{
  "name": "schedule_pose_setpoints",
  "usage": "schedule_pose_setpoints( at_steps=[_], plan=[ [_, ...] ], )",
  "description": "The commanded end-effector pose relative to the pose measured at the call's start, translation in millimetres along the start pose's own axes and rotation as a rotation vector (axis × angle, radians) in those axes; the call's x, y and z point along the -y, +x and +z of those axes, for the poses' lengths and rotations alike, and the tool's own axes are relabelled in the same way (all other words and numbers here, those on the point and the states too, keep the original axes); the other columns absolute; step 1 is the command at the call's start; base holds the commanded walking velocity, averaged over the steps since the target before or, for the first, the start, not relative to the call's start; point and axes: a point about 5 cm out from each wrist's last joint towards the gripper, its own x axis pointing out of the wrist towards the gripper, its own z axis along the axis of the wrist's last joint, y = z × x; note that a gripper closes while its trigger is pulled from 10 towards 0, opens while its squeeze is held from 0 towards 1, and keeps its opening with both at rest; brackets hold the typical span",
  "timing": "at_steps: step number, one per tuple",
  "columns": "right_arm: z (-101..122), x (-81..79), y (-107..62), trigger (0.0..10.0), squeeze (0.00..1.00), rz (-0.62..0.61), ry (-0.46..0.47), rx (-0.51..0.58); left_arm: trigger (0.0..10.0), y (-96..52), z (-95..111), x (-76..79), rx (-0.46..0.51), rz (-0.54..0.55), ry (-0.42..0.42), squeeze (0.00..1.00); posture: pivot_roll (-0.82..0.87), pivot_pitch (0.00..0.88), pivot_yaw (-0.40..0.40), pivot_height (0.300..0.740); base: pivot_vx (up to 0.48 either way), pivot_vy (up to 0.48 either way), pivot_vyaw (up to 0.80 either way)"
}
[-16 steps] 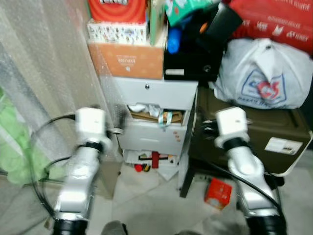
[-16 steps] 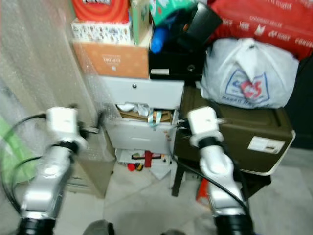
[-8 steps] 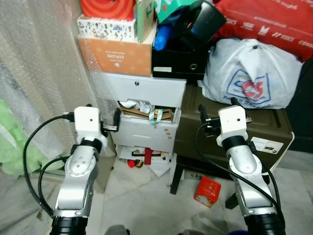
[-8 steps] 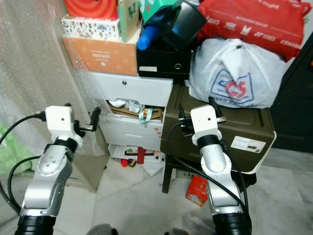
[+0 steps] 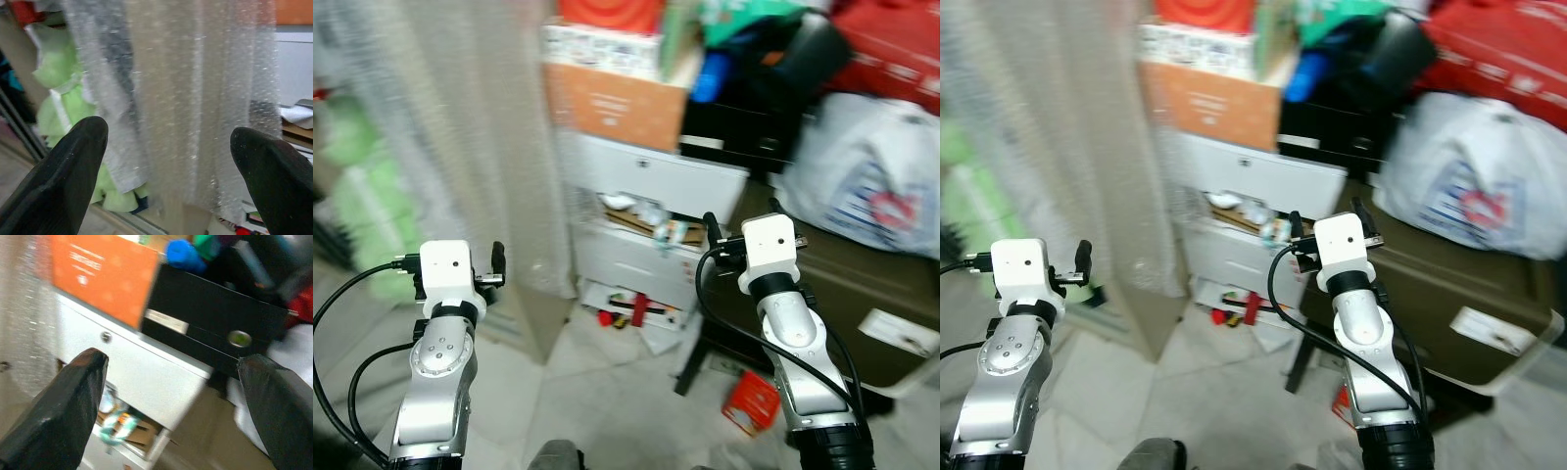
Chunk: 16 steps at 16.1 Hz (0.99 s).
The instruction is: Clean up the room
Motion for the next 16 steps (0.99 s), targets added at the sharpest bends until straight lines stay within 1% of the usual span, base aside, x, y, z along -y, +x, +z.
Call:
schedule_pose_setpoints(
  at_steps=[1,3,4,6,13,14,16],
  plan=[
    [0.0,-1.2,0.8,10.0,0.00,0.007,0.008,-0.001,10.0,-1.4,2.9,2.7,0.011,-0.001,0.010,0.00,0.03,0.000,-0.012,0.740,0.000,0.000,0.80],
    [0.1,-1.8,3.4,10.0,0.00,0.006,0.012,0.001,10.0,-2.4,1.2,5.5,0.001,-0.011,0.003,0.00,0.03,0.000,-0.007,0.740,0.000,0.000,0.80],
    [2.0,-2.2,8.9,10.0,0.00,0.004,0.017,0.010,10.0,-1.8,1.2,6.5,-0.002,-0.013,0.001,0.00,0.03,0.000,-0.006,0.740,0.000,0.000,0.80],
    [3.7,-2.0,13.1,10.0,0.00,-0.001,0.020,0.017,10.0,-3.3,0.3,6.2,-0.005,-0.013,0.002,0.00,0.03,0.000,-0.006,0.740,0.000,0.000,0.80],
    [6.0,-5.9,12.5,10.0,0.00,0.026,0.023,0.030,10.0,-1.7,0.3,7.4,-0.002,0.009,0.021,0.00,0.03,0.000,-0.027,0.740,0.000,0.000,0.80],
    [5.9,-5.3,11.8,10.0,0.00,0.026,0.025,0.029,10.0,-1.9,0.0,7.0,-0.001,0.009,0.026,0.00,0.03,0.000,-0.027,0.740,0.000,0.000,0.80],
    [-0.5,-3.1,-2.5,10.0,0.00,0.034,0.042,-0.012,10.0,-5.7,-0.5,4.0,-0.002,0.013,0.031,0.00,0.03,0.000,-0.030,0.740,0.000,0.000,0.80]
  ],
)
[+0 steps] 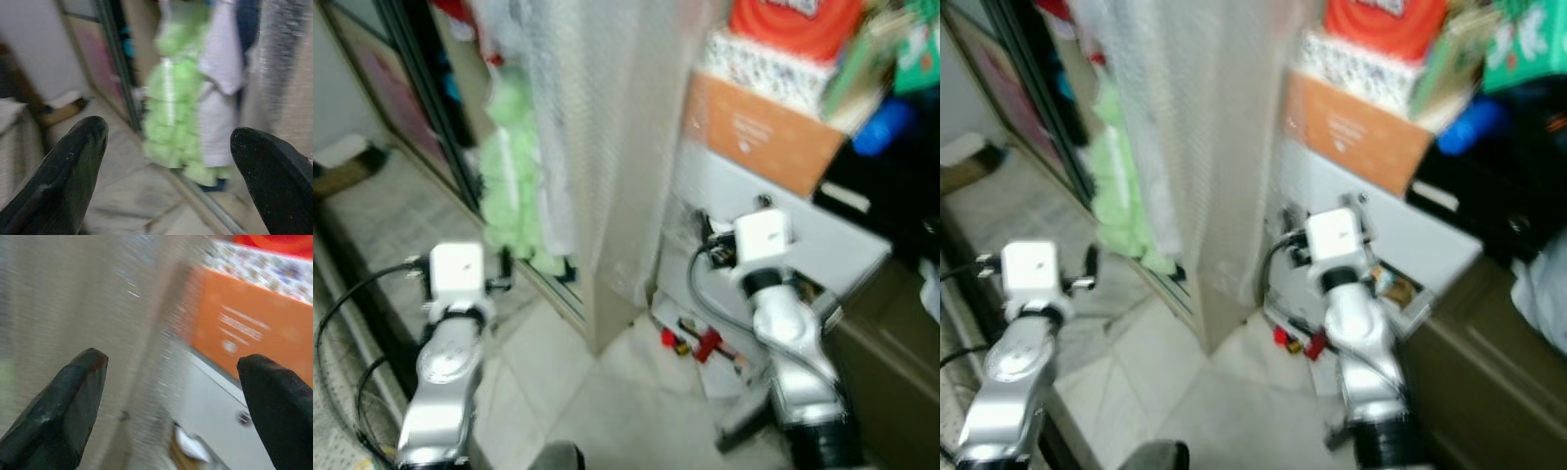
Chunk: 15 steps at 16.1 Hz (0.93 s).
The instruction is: Clean up the room
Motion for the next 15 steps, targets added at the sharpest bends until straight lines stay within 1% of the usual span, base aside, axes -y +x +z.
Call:
schedule_pose_setpoints(
  at_steps=[1,2,3,5,8,12,15],
  plan=[
    [-5.8,5.9,-13.3,10.0,0.00,0.005,0.000,-0.043,10.0,-6.8,-0.8,-1.7,-0.004,0.005,0.009,0.00,0.03,0.000,-0.030,0.740,0.000,0.000,0.80],
    [-7.1,6.1,-19.8,10.0,0.00,0.010,0.002,-0.054,10.0,-9.5,-2.9,-3.4,-0.012,0.005,0.013,0.00,0.03,0.000,-0.030,0.740,0.000,0.000,0.80],
    [-8.6,10.4,-27.5,10.0,0.00,0.007,-0.003,-0.069,10.0,-14.5,-6.5,-6.1,-0.026,0.005,0.018,0.00,0.02,0.000,-0.029,0.740,0.000,0.000,0.80],
    [-9.7,18.1,-31.7,10.0,0.00,-0.010,0.019,-0.091,10.0,-17.9,-8.9,-8.3,-0.038,0.011,0.021,0.00,0.01,0.000,-0.022,0.740,0.000,0.000,0.80],
    [-6.1,14.4,-31.7,10.0,0.00,0.006,0.024,-0.086,10.0,-16.1,-5.1,-4.4,-0.032,0.001,0.018,0.00,0.01,0.000,-0.019,0.740,0.000,0.000,0.80],
    [-4.7,12.5,-27.2,10.0,0.00,0.017,0.035,-0.085,10.0,-10.9,-1.6,-4.3,-0.024,-0.003,0.014,0.00,0.02,0.000,-0.018,0.740,0.000,0.000,0.80],
    [-4.2,11.6,-24.8,10.0,0.00,0.016,0.035,-0.080,10.0,-8.1,1.3,-1.4,-0.011,-0.012,0.011,0.00,0.02,0.000,-0.015,0.740,0.000,0.000,0.80]
  ],
)
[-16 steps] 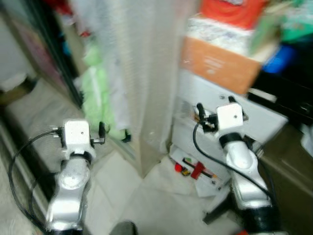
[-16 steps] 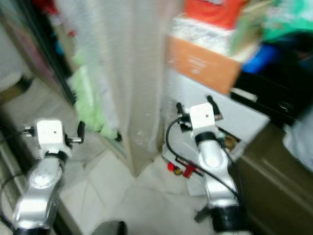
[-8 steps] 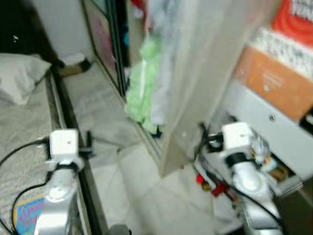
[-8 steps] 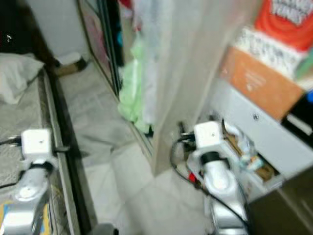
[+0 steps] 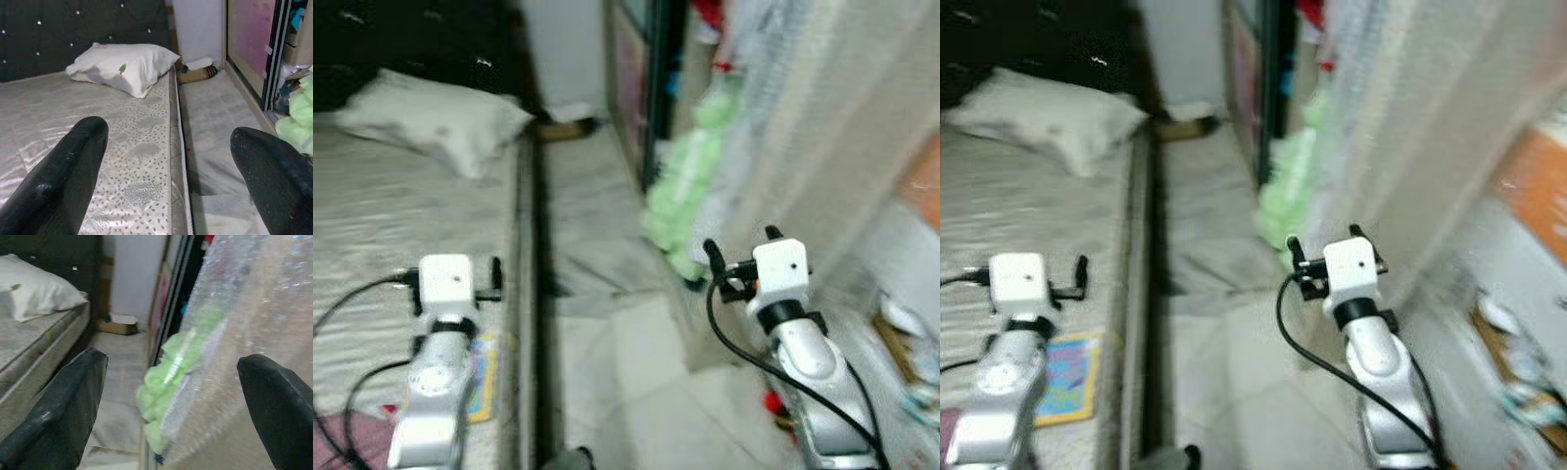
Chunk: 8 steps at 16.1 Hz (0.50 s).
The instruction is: Clean up the room
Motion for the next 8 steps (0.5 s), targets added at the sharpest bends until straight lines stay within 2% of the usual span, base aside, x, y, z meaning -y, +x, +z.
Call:
schedule_pose_setpoints(
  at_steps=[1,8],
  plan=[
    [2.2,-1.1,2.3,10.0,0.00,0.003,0.008,0.005,10.0,1.9,3.2,-0.4,0.011,-0.006,0.001,0.00,0.02,0.000,-0.014,0.740,0.000,0.000,0.80],
    [3.0,-1.6,5.2,10.0,0.00,0.006,0.006,0.013,10.0,4.8,5.3,0.6,0.017,-0.003,-0.005,0.00,0.02,0.000,-0.013,0.740,0.000,0.000,0.80]
  ],
)
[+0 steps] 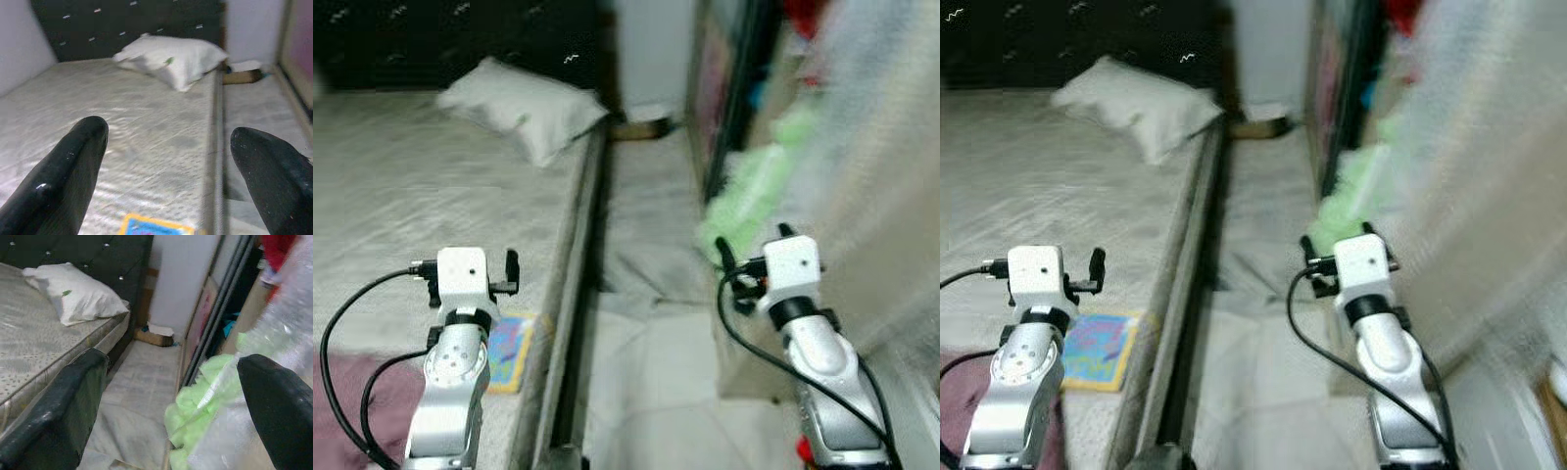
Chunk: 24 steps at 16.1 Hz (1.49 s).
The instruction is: Clean up the room
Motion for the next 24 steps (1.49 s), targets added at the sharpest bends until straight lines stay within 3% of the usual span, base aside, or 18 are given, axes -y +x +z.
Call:
schedule_pose_setpoints(
  at_steps=[1,8,13,17,24],
  plan=[
    [2.1,-8.0,2.4,10.0,0.00,0.024,0.017,0.008,10.0,0.2,-1.5,-5.2,-0.007,0.012,0.007,0.00,0.02,0.000,-0.014,0.740,0.000,0.000,0.80],
    [5.7,-9.1,6.6,10.0,0.00,0.038,0.008,0.032,10.0,2.2,0.4,-2.1,0.008,0.003,-0.001,0.00,0.02,0.000,-0.016,0.740,0.000,0.000,0.80],
    [6.6,-10.4,8.2,10.0,0.00,0.046,0.002,0.045,10.0,3.5,1.4,-0.2,0.013,-0.003,0.005,0.00,0.02,0.000,-0.015,0.740,0.000,0.000,0.59],
    [7.2,-12.3,9.0,10.0,0.00,0.050,0.002,0.055,10.0,4.7,1.2,0.4,0.017,-0.009,0.009,0.00,0.02,0.000,-0.013,0.740,0.000,0.000,0.00],
    [9.6,-14.9,10.5,10.0,0.00,0.061,-0.007,0.074,10.0,7.3,2.4,1.7,0.020,-0.015,0.007,0.00,0.02,0.000,-0.012,0.740,0.000,0.000,0.80]
  ],
)
